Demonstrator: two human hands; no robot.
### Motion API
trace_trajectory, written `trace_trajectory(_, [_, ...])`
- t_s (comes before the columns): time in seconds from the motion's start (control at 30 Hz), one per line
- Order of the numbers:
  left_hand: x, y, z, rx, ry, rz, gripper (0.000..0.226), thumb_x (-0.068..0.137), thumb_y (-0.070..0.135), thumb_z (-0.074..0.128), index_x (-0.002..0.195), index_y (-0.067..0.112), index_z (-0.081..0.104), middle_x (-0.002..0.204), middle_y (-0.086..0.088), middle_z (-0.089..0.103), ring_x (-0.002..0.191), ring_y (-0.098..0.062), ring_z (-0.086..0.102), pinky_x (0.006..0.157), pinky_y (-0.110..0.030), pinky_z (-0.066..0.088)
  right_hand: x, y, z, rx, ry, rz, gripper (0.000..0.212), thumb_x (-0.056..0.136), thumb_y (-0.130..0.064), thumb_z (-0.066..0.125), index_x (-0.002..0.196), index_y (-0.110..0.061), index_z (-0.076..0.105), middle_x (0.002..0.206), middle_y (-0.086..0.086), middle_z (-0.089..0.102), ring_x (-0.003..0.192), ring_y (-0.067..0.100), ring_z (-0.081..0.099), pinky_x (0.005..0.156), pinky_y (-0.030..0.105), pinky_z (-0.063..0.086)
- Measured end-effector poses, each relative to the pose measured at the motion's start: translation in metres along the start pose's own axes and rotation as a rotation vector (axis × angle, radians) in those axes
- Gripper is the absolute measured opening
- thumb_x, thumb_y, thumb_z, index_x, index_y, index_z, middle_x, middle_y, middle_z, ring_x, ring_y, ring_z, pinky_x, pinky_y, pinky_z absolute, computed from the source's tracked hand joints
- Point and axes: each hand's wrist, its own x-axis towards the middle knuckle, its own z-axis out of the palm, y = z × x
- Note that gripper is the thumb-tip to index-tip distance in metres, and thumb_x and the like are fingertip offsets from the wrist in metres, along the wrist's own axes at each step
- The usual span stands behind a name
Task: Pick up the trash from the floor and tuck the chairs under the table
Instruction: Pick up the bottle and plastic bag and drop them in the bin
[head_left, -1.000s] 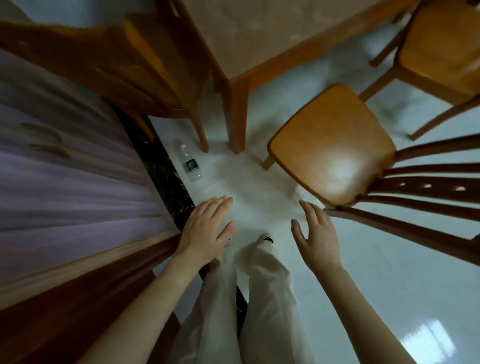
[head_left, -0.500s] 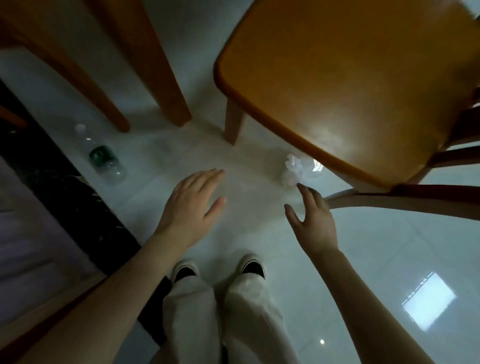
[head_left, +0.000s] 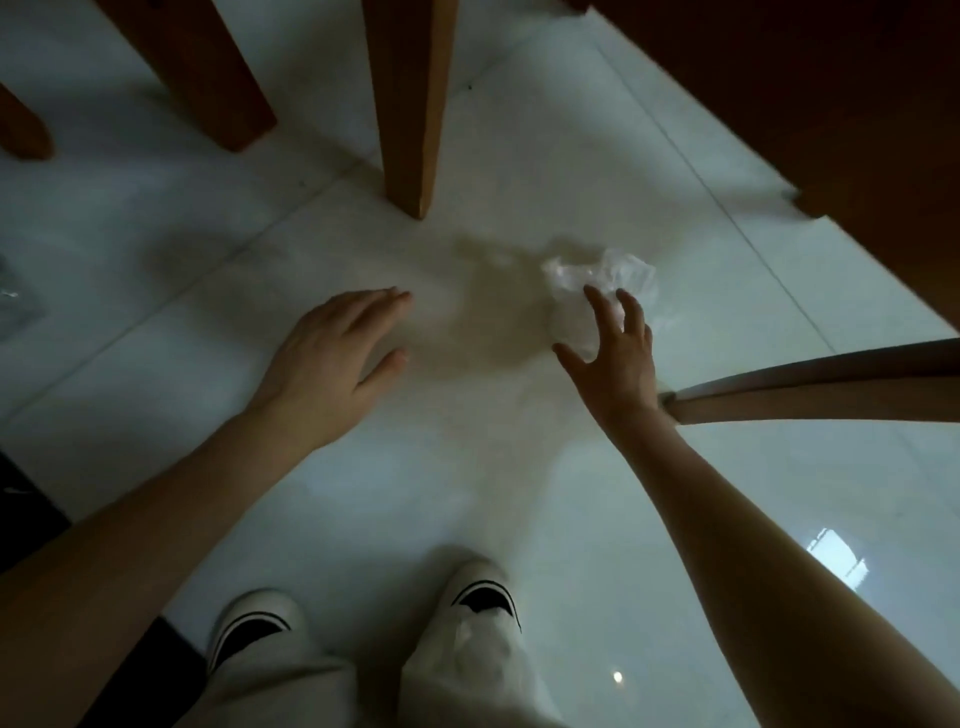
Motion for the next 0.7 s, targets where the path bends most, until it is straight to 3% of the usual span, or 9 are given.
trace_trajectory(0.13, [-0.005, -0.008, 0.008, -0.037, -0.010, -0.030, 0.057, 0.093, 0.041, 0.037, 0.138, 0.007, 0.048, 0.138, -0.014, 0.052, 0.124, -0.033, 0.049, 0.101, -0.046, 0.042, -0.006, -0.010, 0.020, 0.019, -0.032, -0.073, 0.056, 0.083, -0.022, 0.074, 0.134, -0.022, 0.053, 0.140, 0.015, 0.037, 0.118, 0.039, 0.042, 0.095, 0.048, 0.049])
trace_trajectory(0.27, [-0.026, -0.012, 0.002, -0.088, 0.000, -0.081, 0.057, 0.092, 0.040, 0.038, 0.137, 0.007, 0.049, 0.137, -0.013, 0.054, 0.124, -0.031, 0.049, 0.103, -0.043, 0.041, -0.032, -0.043, 0.029, 0.112, -0.070, -0.141, 0.050, 0.080, -0.014, 0.076, 0.127, -0.018, 0.058, 0.130, 0.014, 0.044, 0.112, 0.036, 0.050, 0.090, 0.038, 0.050])
trace_trajectory(0.53, [-0.113, -0.011, -0.071, -0.148, 0.101, -0.285, 0.055, 0.092, 0.042, 0.038, 0.139, 0.013, 0.047, 0.139, -0.005, 0.052, 0.126, -0.022, 0.045, 0.104, -0.035, 0.034, -0.099, -0.150, -0.013, 0.231, -0.132, -0.303, 0.052, 0.083, -0.015, 0.073, 0.131, -0.020, 0.055, 0.133, 0.010, 0.045, 0.107, 0.032, 0.055, 0.084, 0.034, 0.050])
trace_trajectory(0.7, [-0.159, -0.024, -0.131, -0.164, 0.209, -0.401, 0.052, 0.091, 0.032, 0.051, 0.138, 0.009, 0.049, 0.138, -0.007, 0.053, 0.126, -0.025, 0.048, 0.106, -0.036, 0.037, -0.121, -0.222, -0.044, 0.313, -0.184, -0.440, 0.061, 0.083, -0.015, 0.074, 0.138, -0.020, 0.048, 0.134, 0.003, 0.047, 0.113, 0.024, 0.055, 0.088, 0.030, 0.047])
